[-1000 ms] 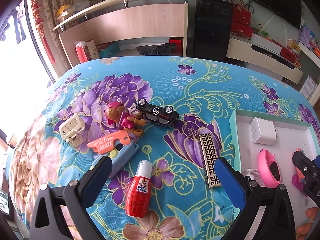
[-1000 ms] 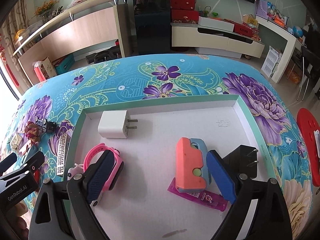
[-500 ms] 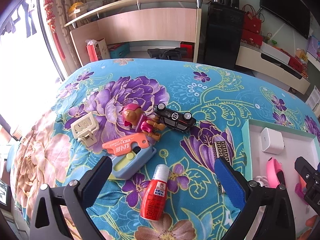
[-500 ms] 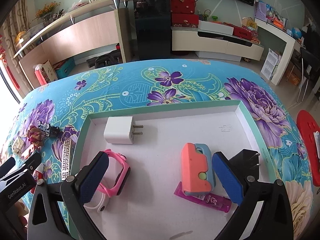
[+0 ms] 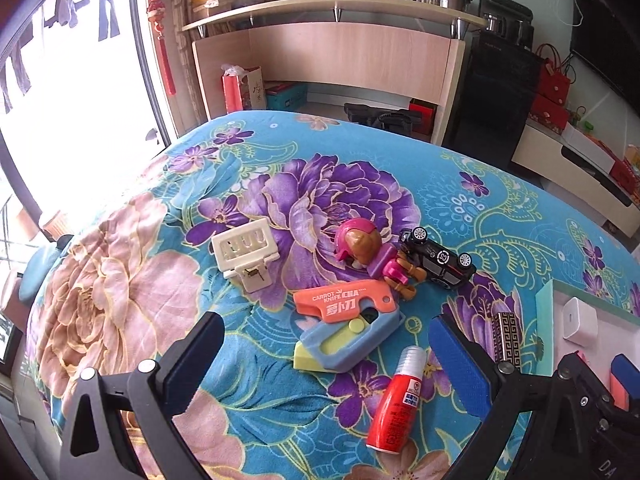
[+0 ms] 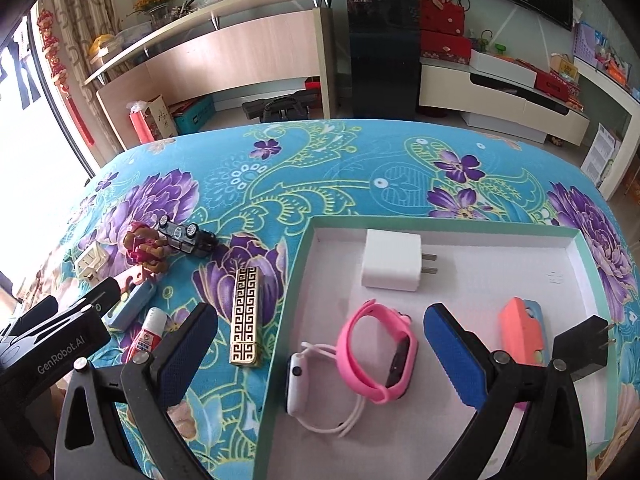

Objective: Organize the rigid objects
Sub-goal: 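Move both tools back over the remaining items beside the tray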

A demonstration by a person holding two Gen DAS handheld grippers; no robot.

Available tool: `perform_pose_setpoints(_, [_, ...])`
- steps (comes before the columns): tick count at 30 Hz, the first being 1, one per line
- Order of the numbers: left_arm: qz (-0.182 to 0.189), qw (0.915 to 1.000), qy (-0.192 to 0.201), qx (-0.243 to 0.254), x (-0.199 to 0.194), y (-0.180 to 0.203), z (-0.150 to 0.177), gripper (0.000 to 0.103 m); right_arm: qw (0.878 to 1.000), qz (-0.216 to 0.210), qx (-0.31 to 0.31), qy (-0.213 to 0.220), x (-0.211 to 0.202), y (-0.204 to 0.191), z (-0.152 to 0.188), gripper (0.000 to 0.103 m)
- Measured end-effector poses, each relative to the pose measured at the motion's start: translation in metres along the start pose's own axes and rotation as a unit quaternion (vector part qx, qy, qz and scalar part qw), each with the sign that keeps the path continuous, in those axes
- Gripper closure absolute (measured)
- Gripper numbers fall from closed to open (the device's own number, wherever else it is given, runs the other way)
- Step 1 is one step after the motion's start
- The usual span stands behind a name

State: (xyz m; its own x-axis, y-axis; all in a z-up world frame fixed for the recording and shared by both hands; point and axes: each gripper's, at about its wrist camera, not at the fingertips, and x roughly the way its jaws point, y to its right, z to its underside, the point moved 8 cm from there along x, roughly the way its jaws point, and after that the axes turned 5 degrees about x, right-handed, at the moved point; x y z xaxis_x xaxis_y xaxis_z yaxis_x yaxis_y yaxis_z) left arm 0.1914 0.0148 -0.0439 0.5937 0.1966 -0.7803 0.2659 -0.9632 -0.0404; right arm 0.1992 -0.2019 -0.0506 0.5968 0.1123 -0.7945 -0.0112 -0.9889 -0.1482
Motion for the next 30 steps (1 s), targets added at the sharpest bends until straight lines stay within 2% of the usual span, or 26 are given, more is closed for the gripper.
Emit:
perform_pose_setpoints(11, [0.001, 0.9960, 0.022, -0.087, -0.004, -0.046, -0.005, 0.000, 0.999, -0.019, -0.020, -0.022, 0.016, -0.033, 0.010, 0.000])
perform_pose_setpoints(19, [-0.001, 0.9950, 0.005, -0.100, 0.008, -0.066, 0.002, 0.000, 0.998, -0.038, -0.037, -0.039, 0.025, -0.052, 0.018, 0.000])
perform_pose_setpoints(24, [0.008, 0.9932, -0.016, -0.115, 0.020, -0.077, 0.011, 0.000, 0.997, -0.048, -0.052, -0.035, 0.025, -0.065, 0.021, 0.001])
perform_pose_setpoints(30, [0.012, 0.9916, -0.019, -0.127, 0.022, -0.086, 0.013, 0.000, 0.995, -0.071, -0.064, -0.028, 0.022, -0.082, 0.024, 0.001])
